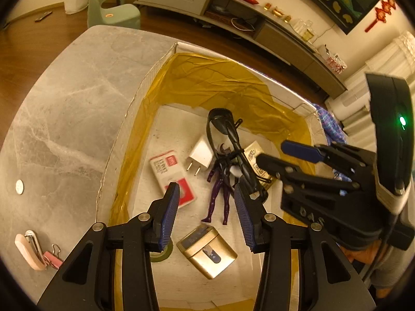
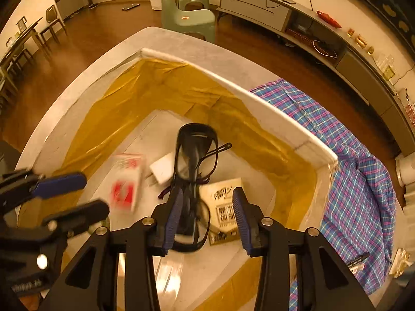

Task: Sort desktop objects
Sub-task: 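Open the left tool to drop the staple box while the right releases the sunglasses, then withdraw both tools from the bin back over the plaid cloth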

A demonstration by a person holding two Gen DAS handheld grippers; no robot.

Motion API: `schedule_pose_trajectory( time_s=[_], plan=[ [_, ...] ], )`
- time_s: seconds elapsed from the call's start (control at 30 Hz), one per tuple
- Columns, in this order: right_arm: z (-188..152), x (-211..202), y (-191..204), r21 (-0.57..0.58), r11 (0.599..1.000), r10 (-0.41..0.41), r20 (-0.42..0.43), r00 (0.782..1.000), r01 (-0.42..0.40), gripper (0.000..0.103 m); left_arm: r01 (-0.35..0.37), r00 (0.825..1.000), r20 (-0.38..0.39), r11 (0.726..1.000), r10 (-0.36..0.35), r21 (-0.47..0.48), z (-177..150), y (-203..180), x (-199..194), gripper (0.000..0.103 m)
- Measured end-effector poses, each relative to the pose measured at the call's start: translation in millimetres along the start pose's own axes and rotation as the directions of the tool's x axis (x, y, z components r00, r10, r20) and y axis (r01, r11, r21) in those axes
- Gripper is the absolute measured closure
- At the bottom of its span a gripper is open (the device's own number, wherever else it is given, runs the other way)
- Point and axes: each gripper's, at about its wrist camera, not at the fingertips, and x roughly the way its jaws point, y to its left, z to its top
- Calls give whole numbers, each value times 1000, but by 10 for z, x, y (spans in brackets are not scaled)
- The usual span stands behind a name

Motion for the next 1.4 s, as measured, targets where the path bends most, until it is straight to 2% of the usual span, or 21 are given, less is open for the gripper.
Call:
schedule_pose_trajectory(
  time_s=[0.13, 0.4, 0.63, 0.9, 1.4],
  plan=[
    [-127, -74, 52, -25, 1000, 7, -10, 1000, -7, 59, 6, 1000, 10, 1000, -6, 2, -77, 11, -65, 56],
    [-363, -273, 145, -85, 996, -25, 15, 1000, 26, 58, -48, 996, 77, 999, 46, 14, -280, -10, -299, 56],
    [-552, -534, 358, -161, 985, -58, 69, 996, 69, 56, -37, 993, 115, 999, 35, 19, -439, -39, -496, 56],
    [-767, -727, 518, -218, 971, -68, 133, 989, 97, 54, -85, 987, 141, 993, 73, 81, -722, -167, -707, 56],
    [-1244, -1267, 608, -255, 961, -37, 268, 963, 108, 49, -129, 977, 189, 978, 97, 165, -1112, -593, -1046, 56]
  ],
)
